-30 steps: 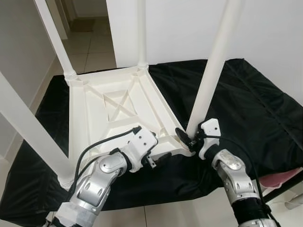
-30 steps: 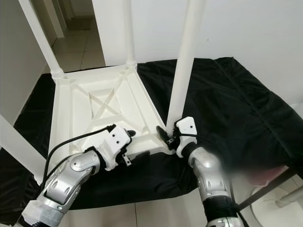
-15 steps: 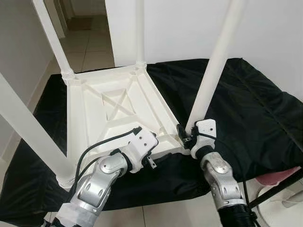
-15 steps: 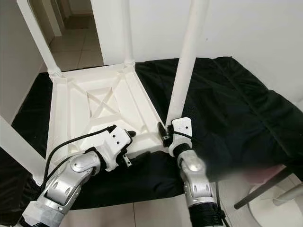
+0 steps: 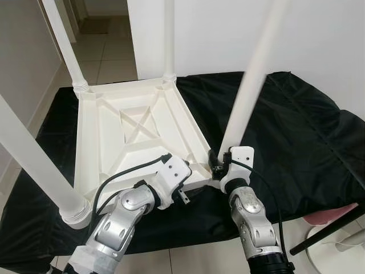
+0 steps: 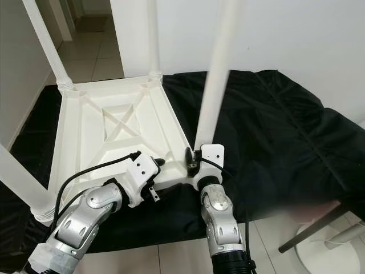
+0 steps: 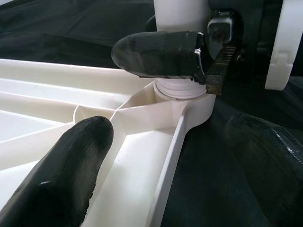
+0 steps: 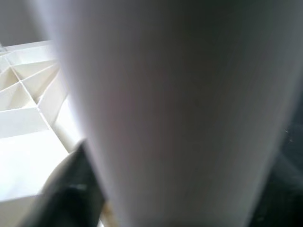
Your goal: Building children table
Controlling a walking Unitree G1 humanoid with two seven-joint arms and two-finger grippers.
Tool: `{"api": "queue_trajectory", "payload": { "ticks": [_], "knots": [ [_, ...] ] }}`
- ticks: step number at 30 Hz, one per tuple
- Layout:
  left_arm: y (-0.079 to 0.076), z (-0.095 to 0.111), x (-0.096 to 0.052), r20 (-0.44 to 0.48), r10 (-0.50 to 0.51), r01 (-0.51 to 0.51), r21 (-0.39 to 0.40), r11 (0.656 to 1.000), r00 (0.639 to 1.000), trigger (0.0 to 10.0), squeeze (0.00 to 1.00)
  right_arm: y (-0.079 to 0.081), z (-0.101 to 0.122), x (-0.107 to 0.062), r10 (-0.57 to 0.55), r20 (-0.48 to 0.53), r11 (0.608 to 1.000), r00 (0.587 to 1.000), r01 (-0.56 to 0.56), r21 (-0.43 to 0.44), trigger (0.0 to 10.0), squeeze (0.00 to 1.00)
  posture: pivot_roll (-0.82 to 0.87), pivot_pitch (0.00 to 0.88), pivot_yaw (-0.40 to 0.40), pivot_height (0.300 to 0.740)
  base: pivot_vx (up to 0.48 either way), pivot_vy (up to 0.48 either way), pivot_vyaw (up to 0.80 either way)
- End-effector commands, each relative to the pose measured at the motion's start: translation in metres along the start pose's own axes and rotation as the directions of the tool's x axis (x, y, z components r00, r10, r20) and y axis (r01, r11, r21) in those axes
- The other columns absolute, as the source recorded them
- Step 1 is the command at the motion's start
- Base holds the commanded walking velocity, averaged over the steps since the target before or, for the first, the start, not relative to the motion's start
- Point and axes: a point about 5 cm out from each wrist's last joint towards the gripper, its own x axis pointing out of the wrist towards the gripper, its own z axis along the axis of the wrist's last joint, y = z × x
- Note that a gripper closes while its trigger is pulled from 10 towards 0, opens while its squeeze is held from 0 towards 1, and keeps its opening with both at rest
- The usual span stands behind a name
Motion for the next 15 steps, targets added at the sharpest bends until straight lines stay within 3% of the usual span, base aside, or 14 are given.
{"api": "queue_trajectory", "payload": {
  "ticks": [1, 8, 9, 12, 13, 14, 15],
  "knots": [
    [0.001, -0.003, -0.002, -0.015, 0.036, -0.036, 0.003, 0.999, 0.999, 10.0, 0.0, -0.002, -0.001, -0.002, -0.003, -0.011, 1.0, 1.0, 0.003, 0.008, 10.0, 1.0, -0.04, 0.0, 0.012, 0.74, 0.0, 0.0, 0.0],
    [0.0, -0.003, -0.003, -0.018, 0.026, -0.026, 0.006, 1.0, 0.999, 10.0, 0.0, -0.014, -0.002, -0.005, 0.008, -0.012, 1.0, 1.0, -0.008, -0.018, 10.0, 1.0, -0.04, 0.0, 0.018, 0.74, 0.0, 0.0, 0.0],
    [0.0, -0.004, -0.003, -0.019, 0.022, -0.022, 0.005, 1.0, 1.0, 10.0, 0.0, -0.016, -0.002, -0.007, 0.025, -0.016, 0.999, 1.0, -0.026, -0.02, 10.0, 0.18, -0.04, 0.0, 0.018, 0.74, 0.0, 0.0, 0.0],
    [0.0, -0.004, -0.003, -0.019, 0.022, -0.022, 0.005, 1.0, 1.0, 10.0, 0.0, -0.016, -0.002, -0.007, 0.025, -0.016, 0.999, 1.0, -0.026, -0.02, 10.0, 0.18, -0.04, 0.0, 0.018, 0.74, 0.0, 0.0, 0.0],
    [-0.001, -0.004, -0.003, -0.021, 0.019, -0.019, 0.005, 1.0, 1.0, 10.0, 0.0, -0.017, -0.001, -0.008, 0.066, -0.014, 0.997, 0.998, -0.066, -0.035, 10.0, 0.0, -0.04, 0.0, 0.02, 0.74, 0.0, 0.0, 0.0],
    [-0.001, -0.004, -0.003, -0.021, 0.019, -0.019, 0.005, 1.0, 1.0, 10.0, 0.0, -0.017, -0.001, -0.008, 0.066, -0.014, 0.997, 0.998, -0.066, -0.035, 10.0, 0.0, -0.04, 0.0, 0.02, 0.74, 0.0, 0.0, 0.0],
    [-0.001, -0.004, -0.003, -0.023, 0.013, -0.013, 0.006, 1.0, 1.0, 10.0, 0.0, -0.027, 0.001, -0.009, 0.188, -0.013, 0.975, 0.982, -0.188, -0.122, 10.0, 0.0, -0.05, 0.0, 0.022, 0.74, 0.0, 0.0, 0.0]
  ]
}}
